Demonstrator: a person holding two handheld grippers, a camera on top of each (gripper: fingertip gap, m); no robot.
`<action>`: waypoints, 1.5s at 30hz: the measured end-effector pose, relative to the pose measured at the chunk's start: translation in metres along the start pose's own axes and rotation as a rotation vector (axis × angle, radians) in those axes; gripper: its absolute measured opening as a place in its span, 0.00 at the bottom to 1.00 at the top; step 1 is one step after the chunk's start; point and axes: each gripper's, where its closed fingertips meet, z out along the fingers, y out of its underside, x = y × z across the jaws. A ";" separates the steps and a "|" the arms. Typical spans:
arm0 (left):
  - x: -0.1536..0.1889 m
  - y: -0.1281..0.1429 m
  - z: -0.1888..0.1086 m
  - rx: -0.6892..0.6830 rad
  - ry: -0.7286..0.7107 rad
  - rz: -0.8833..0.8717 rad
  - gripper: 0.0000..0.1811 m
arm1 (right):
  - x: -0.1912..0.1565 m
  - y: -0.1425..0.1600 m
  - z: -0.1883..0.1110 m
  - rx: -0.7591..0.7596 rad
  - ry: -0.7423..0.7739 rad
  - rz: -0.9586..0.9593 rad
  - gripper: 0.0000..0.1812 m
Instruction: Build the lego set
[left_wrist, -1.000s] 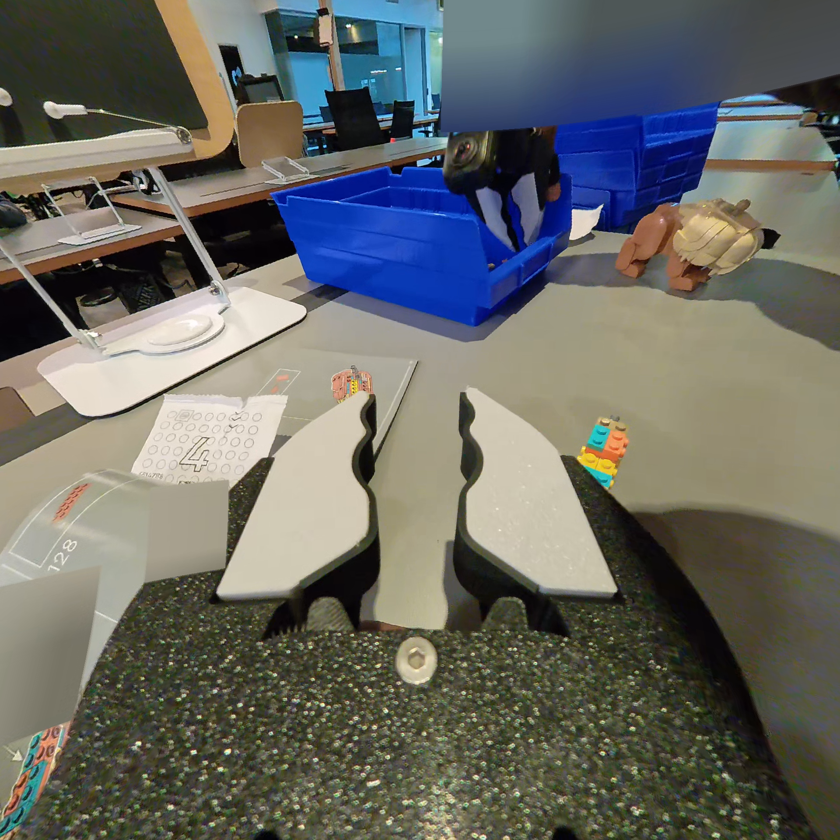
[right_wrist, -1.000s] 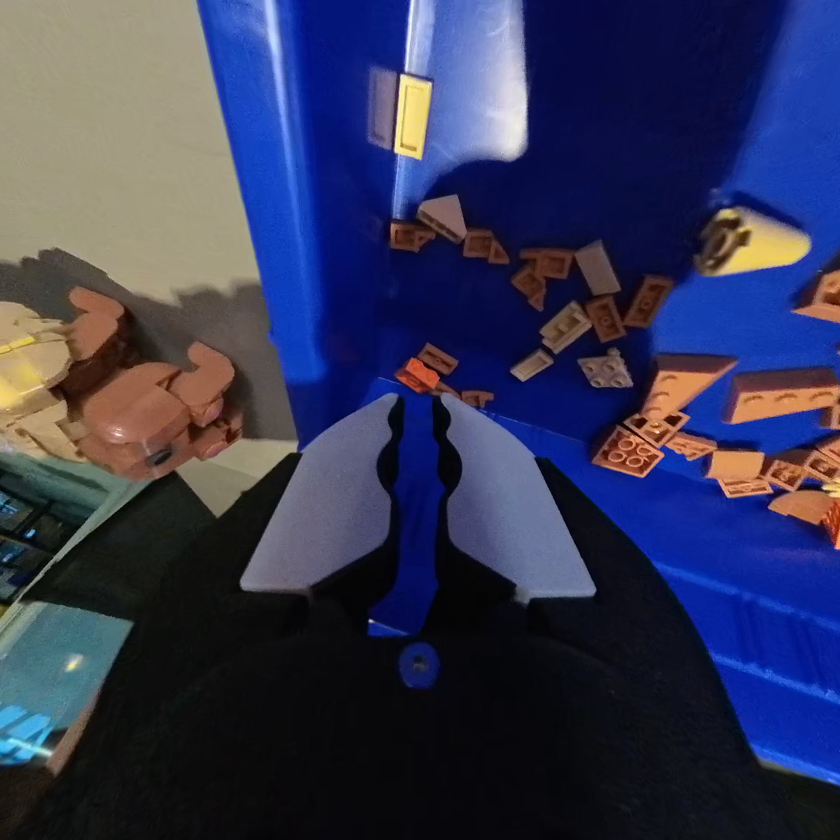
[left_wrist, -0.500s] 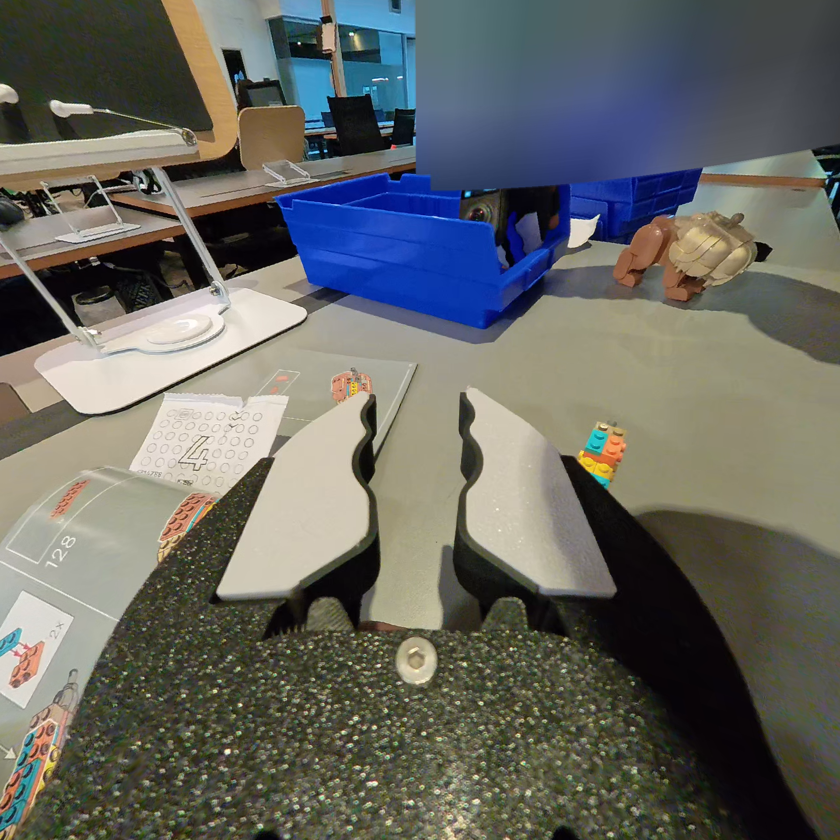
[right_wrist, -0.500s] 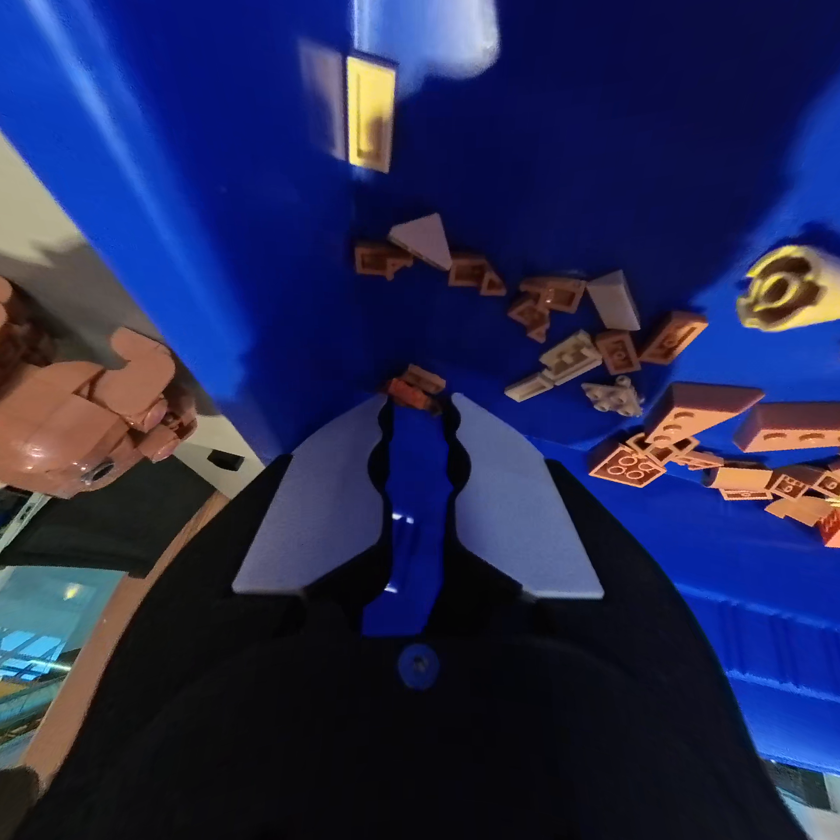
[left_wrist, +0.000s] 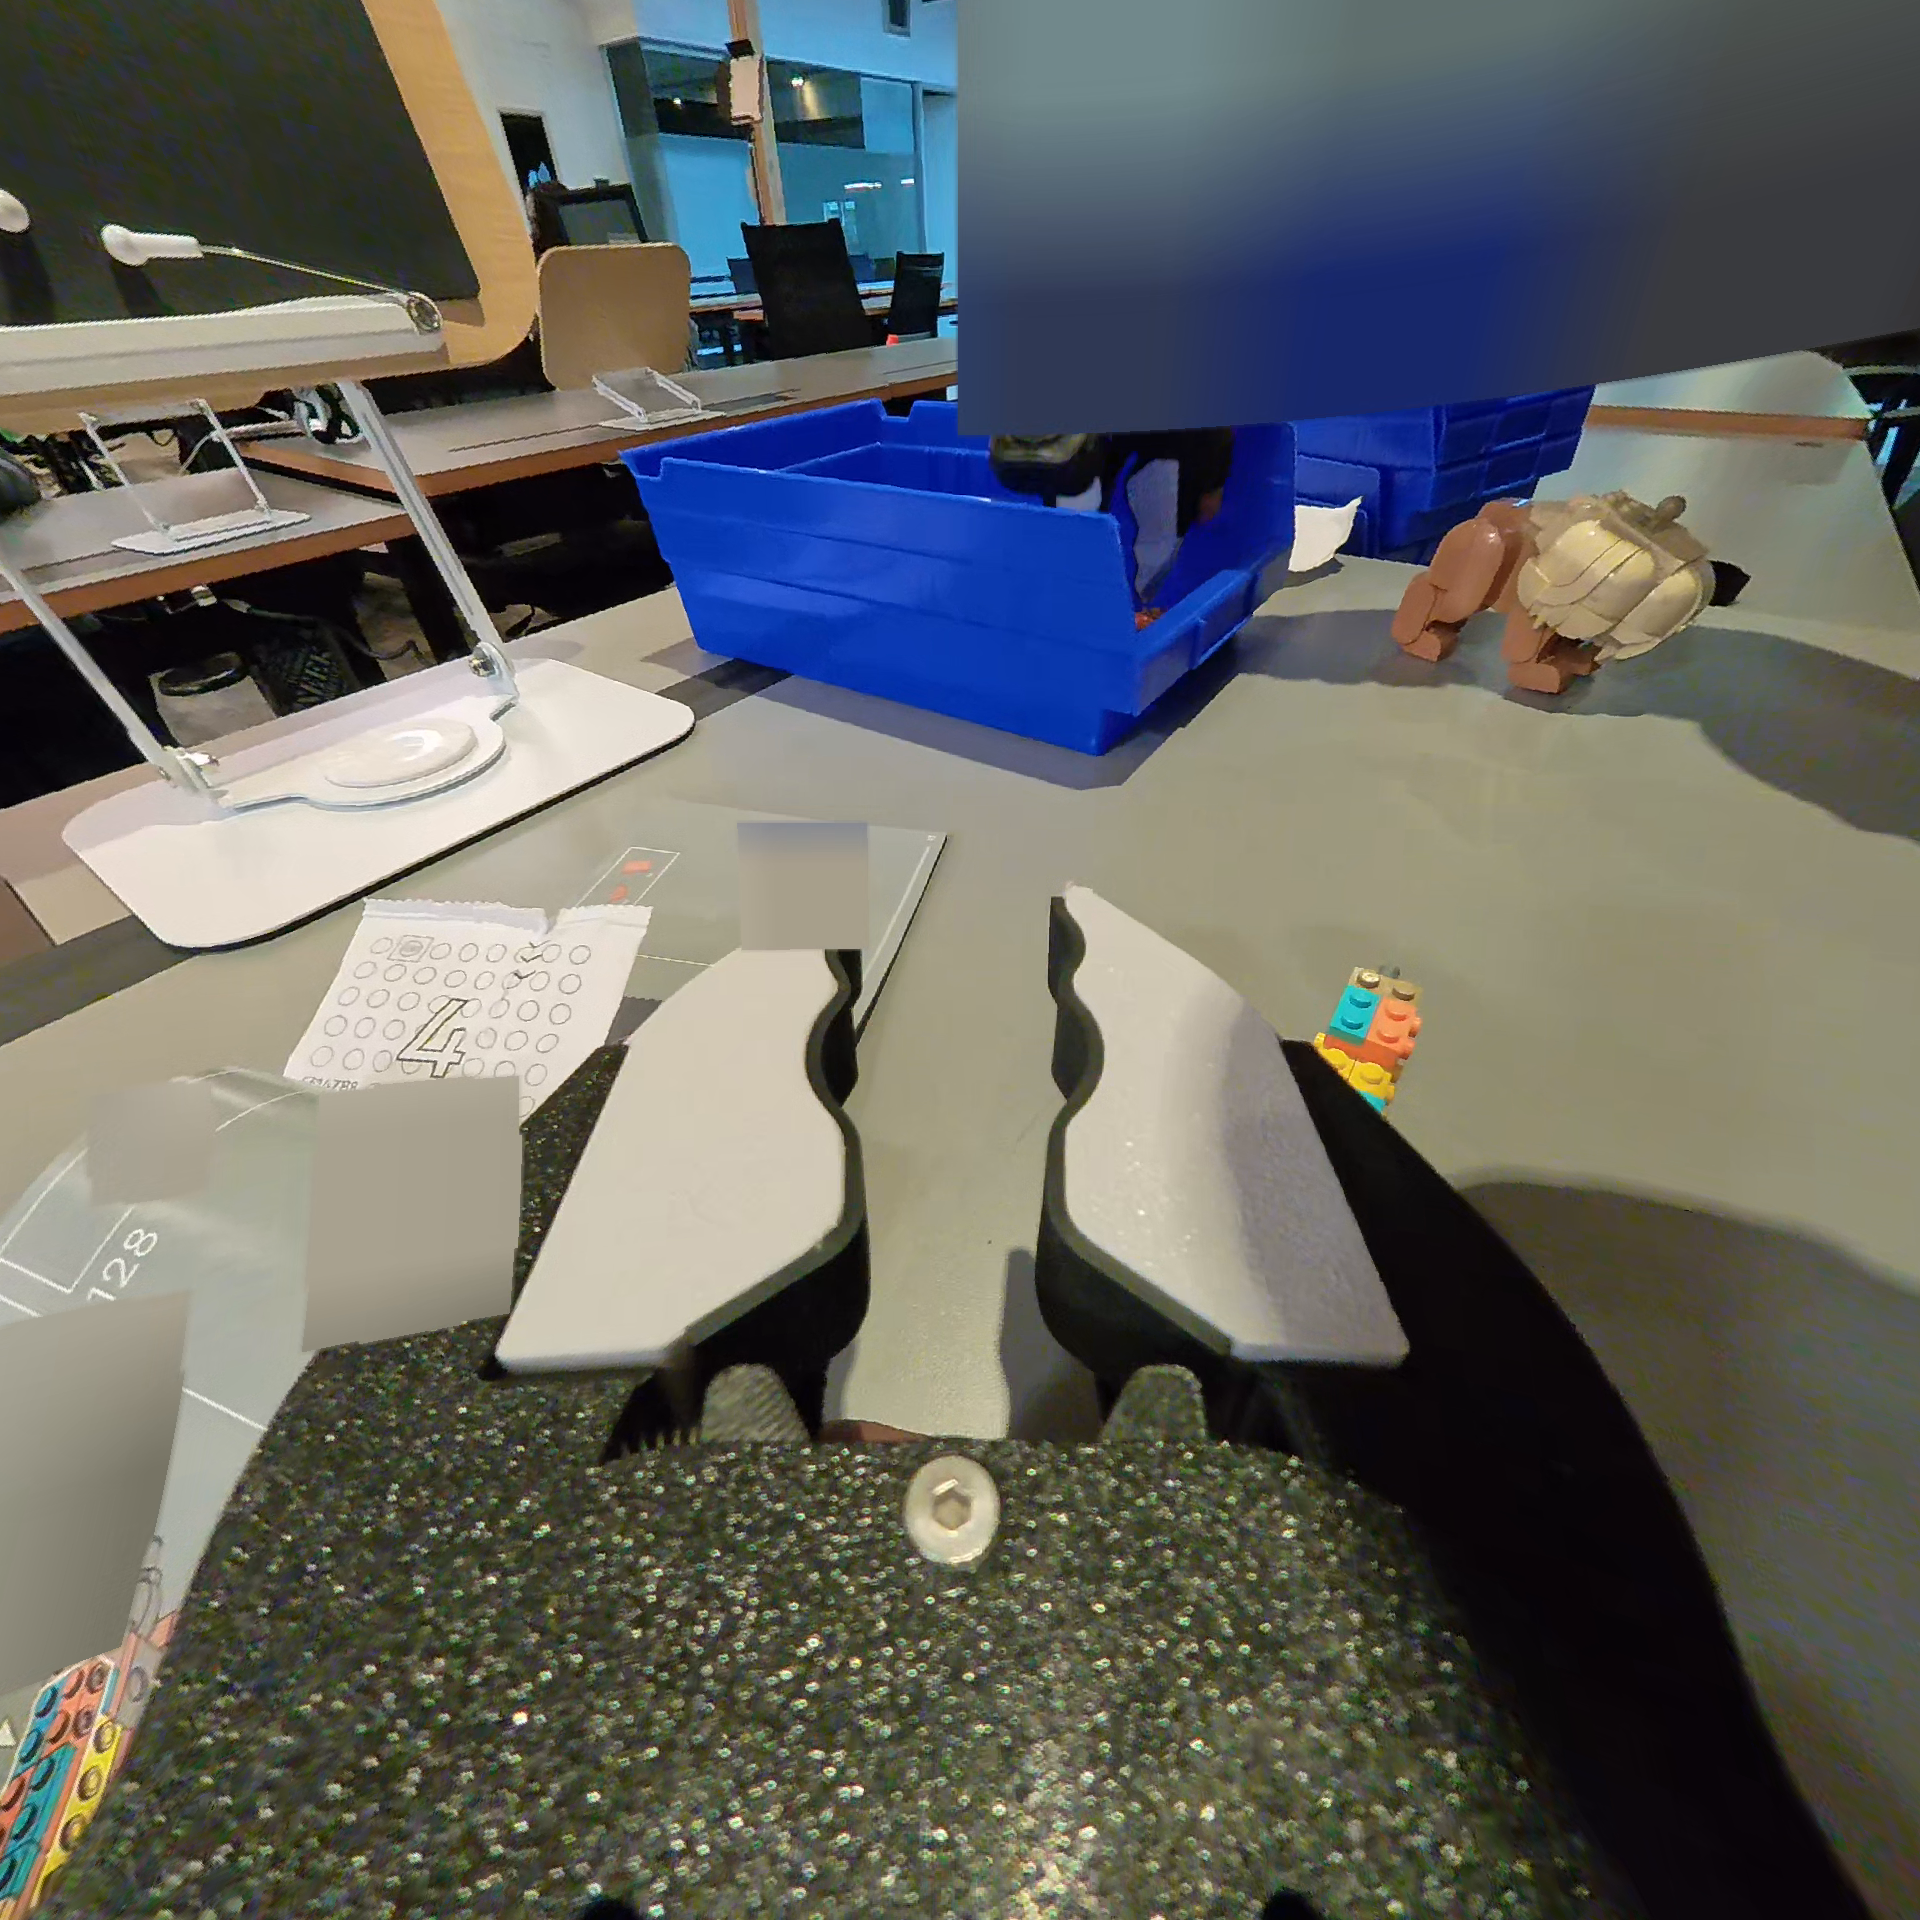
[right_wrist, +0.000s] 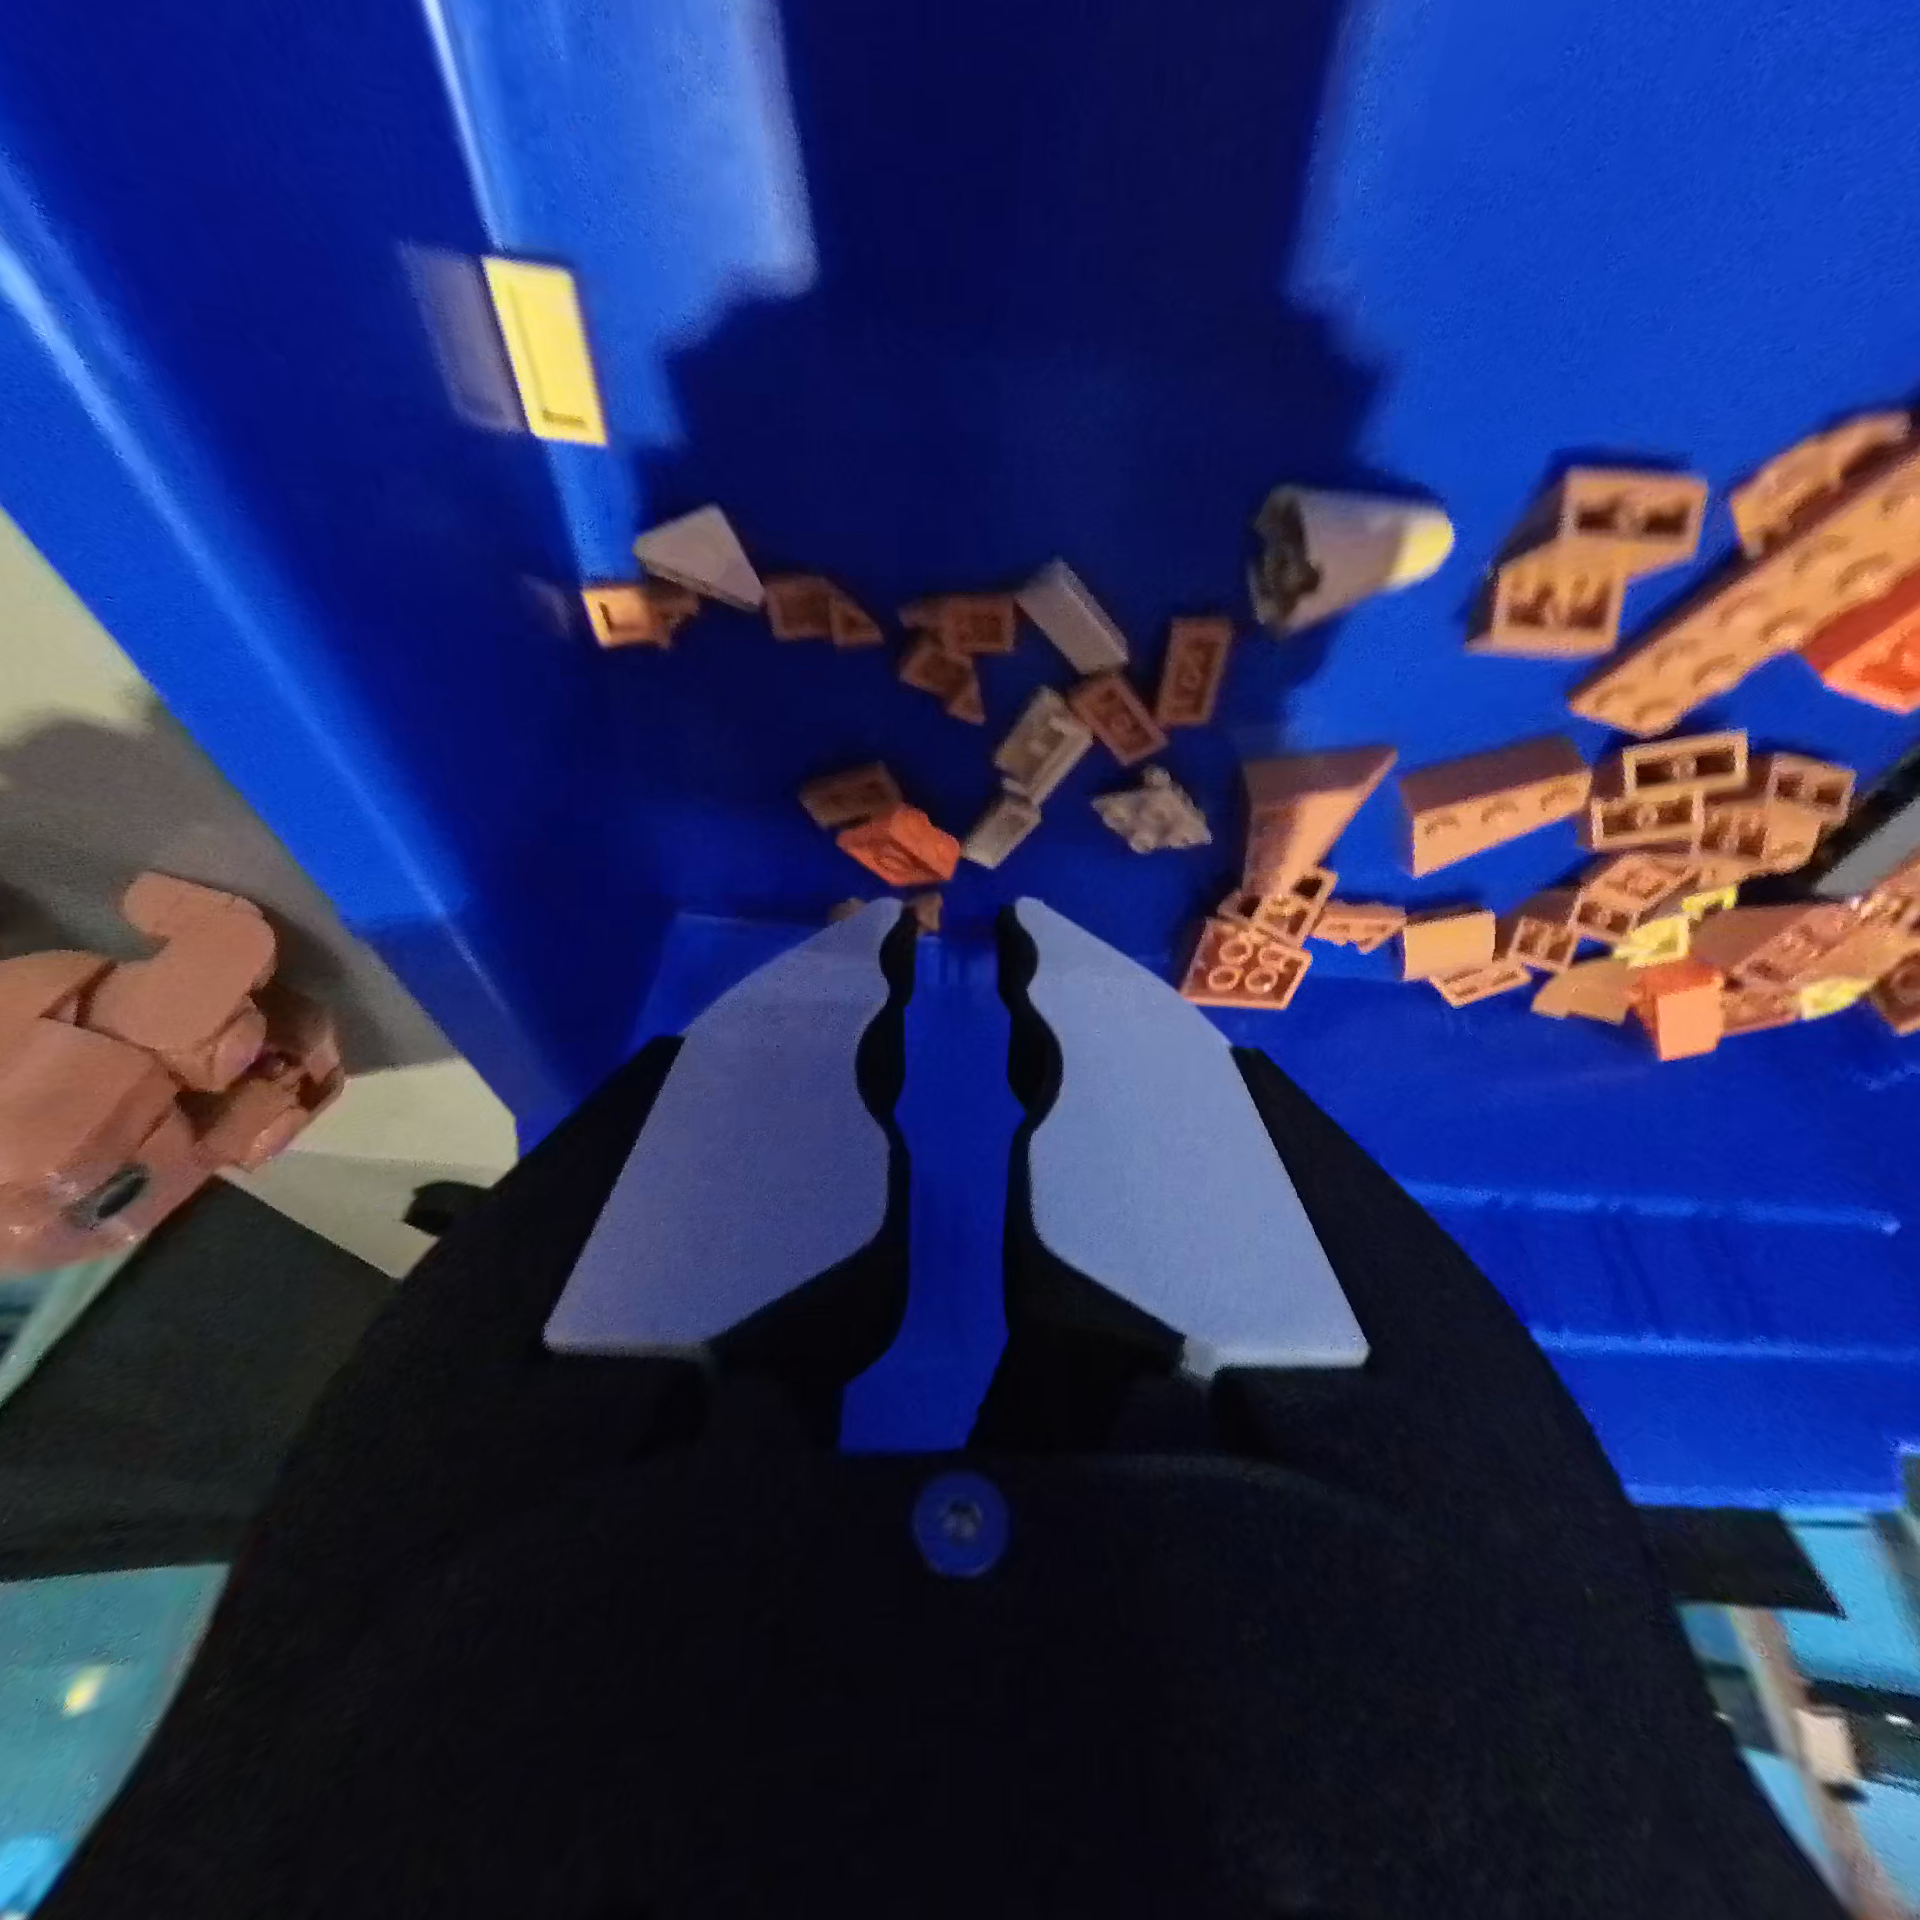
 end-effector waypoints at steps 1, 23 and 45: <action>0.000 0.000 0.000 0.000 0.000 -0.001 0.19 | -0.001 0.003 -0.001 0.009 -0.019 0.028 0.08; 0.002 0.001 0.001 -0.007 0.005 0.002 0.19 | -0.016 -0.007 0.013 -0.020 -0.049 -0.019 0.13; 0.005 0.002 0.001 -0.013 0.014 0.008 0.19 | -0.014 0.003 -0.017 0.124 0.017 0.113 0.03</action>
